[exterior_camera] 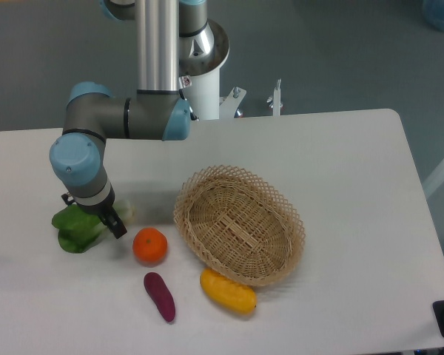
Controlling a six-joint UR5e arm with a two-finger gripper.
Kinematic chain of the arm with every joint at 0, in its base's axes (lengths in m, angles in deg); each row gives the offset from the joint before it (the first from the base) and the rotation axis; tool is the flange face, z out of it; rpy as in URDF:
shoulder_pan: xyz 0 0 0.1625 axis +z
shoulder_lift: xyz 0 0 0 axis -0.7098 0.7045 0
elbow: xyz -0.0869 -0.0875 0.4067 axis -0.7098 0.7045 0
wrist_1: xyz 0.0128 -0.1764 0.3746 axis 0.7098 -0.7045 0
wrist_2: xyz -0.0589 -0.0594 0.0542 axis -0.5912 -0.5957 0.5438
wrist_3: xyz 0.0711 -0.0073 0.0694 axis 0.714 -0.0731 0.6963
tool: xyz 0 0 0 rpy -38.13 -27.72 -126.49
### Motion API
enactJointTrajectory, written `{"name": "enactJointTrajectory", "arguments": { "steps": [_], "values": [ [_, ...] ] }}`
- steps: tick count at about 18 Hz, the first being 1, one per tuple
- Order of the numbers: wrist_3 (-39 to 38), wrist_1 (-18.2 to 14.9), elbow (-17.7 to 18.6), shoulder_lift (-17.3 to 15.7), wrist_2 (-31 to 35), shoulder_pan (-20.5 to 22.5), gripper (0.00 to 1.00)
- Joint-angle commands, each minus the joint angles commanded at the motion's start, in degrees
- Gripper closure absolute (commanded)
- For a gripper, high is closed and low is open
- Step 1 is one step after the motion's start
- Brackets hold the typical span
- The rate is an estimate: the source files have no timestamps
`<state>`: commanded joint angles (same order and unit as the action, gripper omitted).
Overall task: Pick up the green vegetable from the table
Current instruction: 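Lower the open gripper onto the bok choy stem and close it, then lift the gripped bok choy up off the table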
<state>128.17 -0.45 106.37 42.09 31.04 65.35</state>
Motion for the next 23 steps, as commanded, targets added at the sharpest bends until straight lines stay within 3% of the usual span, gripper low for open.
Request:
{"name": "enactJointTrajectory", "arguments": {
  "steps": [4, 6, 14, 23],
  "values": [
    [-1.67, -0.09, 0.0, -0.35, 0.0, -0.26, 0.64],
    [-2.11, -0.09, -0.09, -0.79, -0.09, -0.26, 0.76],
    [-2.11, -0.44, -0.7, -4.74, -2.54, 0.52, 0.78],
    [-1.94, -0.97, -2.81, -8.26, -2.55, 7.99, 0.77]
  ]
}}
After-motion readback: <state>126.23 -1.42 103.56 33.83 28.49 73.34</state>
